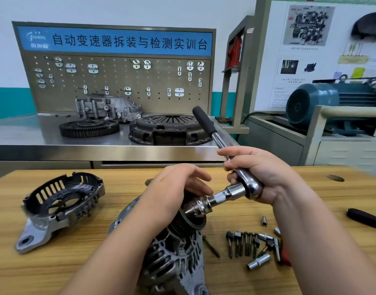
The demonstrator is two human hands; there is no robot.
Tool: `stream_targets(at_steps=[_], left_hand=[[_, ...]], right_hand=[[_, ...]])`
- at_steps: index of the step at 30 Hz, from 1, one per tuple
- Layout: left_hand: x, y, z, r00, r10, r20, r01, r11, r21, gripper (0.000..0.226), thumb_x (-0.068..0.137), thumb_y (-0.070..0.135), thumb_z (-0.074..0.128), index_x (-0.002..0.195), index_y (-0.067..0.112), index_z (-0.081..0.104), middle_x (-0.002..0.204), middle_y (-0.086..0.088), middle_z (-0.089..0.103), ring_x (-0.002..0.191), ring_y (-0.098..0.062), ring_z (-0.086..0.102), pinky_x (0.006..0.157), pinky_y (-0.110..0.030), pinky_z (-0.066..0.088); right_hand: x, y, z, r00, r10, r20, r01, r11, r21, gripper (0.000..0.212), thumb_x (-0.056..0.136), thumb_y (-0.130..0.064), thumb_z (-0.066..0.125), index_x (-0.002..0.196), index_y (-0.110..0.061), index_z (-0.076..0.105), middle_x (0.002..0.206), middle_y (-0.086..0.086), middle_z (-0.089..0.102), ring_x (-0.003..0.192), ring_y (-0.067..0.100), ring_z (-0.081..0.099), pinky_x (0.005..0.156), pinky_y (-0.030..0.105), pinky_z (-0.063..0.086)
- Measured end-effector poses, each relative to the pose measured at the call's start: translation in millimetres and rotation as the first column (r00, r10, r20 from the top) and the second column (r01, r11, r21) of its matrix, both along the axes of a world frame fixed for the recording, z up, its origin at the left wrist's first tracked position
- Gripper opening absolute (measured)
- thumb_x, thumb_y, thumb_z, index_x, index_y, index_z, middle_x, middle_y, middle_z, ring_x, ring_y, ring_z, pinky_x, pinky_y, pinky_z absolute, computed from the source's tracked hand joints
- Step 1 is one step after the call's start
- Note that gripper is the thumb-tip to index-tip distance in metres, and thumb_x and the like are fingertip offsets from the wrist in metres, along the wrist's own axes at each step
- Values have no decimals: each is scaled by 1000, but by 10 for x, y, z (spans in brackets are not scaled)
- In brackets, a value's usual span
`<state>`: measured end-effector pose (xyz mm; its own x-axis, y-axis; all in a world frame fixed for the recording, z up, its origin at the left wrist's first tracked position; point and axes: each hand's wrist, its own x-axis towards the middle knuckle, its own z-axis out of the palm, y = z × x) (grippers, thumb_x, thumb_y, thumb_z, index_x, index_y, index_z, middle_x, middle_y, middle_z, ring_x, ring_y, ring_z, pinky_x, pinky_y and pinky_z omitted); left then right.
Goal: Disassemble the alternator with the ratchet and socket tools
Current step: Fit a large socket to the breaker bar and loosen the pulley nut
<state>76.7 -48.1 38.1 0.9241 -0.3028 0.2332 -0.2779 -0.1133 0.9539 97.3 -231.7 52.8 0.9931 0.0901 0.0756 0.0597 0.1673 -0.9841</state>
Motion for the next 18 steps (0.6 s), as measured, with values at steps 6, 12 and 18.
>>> stream_targets(at_steps=[6,12,18], left_hand=[[9,-1,13,1000,4,-30,-5,1000,-24,41,96,16,30,81,12,68,74,-8,75,72,-13,69,65,-19,51],[6,-2,19,999,25,-44,-28,997,-73,33,93,16,37,83,6,67,74,-11,74,70,-16,69,65,-21,54],[-14,26,16,996,67,60,-74,990,123,24,90,11,50,81,21,69,81,1,75,84,-14,69,88,-33,51]], right_hand=[[29,-113,-121,975,5,-224,42,977,207,32,85,13,45,97,-4,70,61,11,50,37,14,47,35,20,43],[-13,-205,-261,933,75,-353,61,932,358,33,78,10,43,105,-6,54,64,10,44,37,12,44,37,18,43],[-193,-314,-307,929,55,-367,129,879,458,23,74,7,43,88,-10,51,64,7,42,37,12,42,36,20,44]])
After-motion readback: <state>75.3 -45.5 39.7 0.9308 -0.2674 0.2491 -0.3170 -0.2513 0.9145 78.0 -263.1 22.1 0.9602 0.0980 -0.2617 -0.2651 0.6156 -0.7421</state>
